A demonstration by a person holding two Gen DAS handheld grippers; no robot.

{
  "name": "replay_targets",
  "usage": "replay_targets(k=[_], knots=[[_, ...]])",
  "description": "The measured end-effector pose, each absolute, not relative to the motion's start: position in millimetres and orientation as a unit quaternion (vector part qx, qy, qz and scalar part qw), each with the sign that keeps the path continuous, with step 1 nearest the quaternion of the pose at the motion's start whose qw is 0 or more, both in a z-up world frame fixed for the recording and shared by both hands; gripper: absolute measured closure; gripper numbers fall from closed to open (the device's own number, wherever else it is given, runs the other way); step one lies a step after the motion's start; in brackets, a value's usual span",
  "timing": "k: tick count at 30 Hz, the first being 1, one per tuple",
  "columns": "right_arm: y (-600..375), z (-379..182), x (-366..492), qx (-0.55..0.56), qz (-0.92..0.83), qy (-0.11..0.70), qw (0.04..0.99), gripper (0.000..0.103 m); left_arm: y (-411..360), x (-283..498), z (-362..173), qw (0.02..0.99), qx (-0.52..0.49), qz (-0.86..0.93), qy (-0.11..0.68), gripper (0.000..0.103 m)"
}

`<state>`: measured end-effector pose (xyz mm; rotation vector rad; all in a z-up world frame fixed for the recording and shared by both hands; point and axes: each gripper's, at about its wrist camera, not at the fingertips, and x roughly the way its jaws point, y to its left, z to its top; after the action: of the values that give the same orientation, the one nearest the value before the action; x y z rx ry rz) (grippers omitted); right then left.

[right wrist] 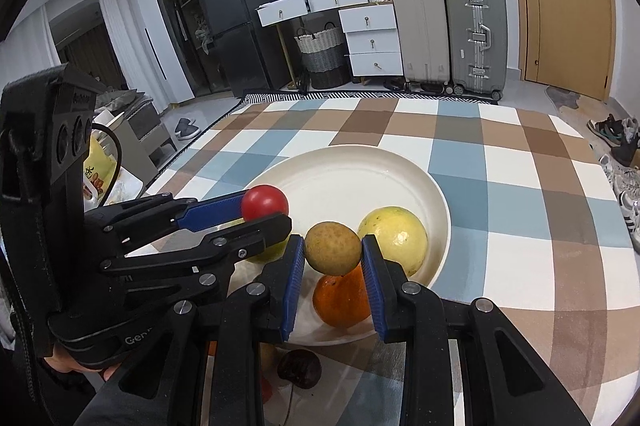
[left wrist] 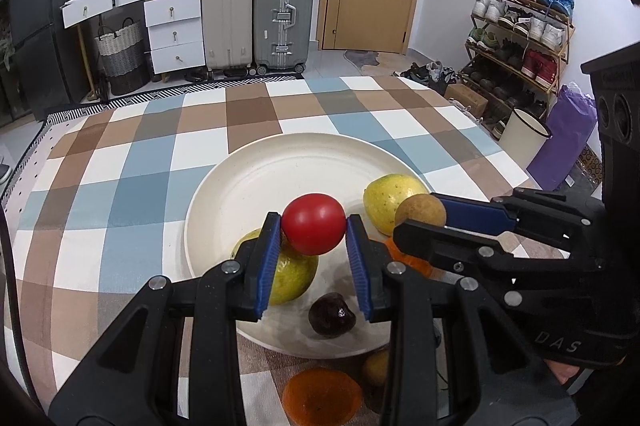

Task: Organize fruits
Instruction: 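Lower the tomato and brown fruit onto the plate and open both tools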

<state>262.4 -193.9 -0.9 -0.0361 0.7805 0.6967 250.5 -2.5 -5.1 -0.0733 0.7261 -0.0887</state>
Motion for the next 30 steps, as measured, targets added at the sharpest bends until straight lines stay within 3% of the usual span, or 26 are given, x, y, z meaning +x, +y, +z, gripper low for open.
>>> replay_targets(k=[13, 15, 19, 21, 23, 27, 30], knots=[[-193.8, -7.1, 267.1, -0.024, 0.327, 0.379, 0.865, 0.073, -3.8, 260.4, -4.2, 0.932, -0.038, -0.052, 0.358, 0.073], [-194.5, -6.8, 266.6, -0.028, 0.323, 0.378, 0.867, 0.071, -4.9, 260.8, -2.9, 0.932, -0.035, -0.051, 0.357, 0.073], [-202.4, -2.6, 262.9, -0.018, 0.323, 0.37, 0.871, 0.053, -3.5, 257.2, 2.3, 0.933, -0.037, -0.053, 0.353, 0.072], [-206.6, 1.0, 259.0, -0.019, 0.323, 0.367, 0.872, 0.052, -3.3, 254.0, 5.1, 0.934, -0.036, -0.053, 0.353, 0.062], [-210.1, 3.8, 253.8, -0.023, 0.323, 0.365, 0.873, 0.035, -3.2, 248.7, 8.7, 0.935, -0.03, -0.047, 0.351, 0.049], [-221.2, 9.3, 240.5, -0.024, 0.308, 0.361, 0.88, 0.012, 3.0, 231.5, 16.9, 0.937, -0.038, -0.037, 0.344, 0.021], [-230.4, 11.2, 232.8, -0.015, 0.299, 0.362, 0.883, 0.003, 7.4, 214.5, 23.3, 0.94, -0.046, -0.032, 0.336, 0.017]])
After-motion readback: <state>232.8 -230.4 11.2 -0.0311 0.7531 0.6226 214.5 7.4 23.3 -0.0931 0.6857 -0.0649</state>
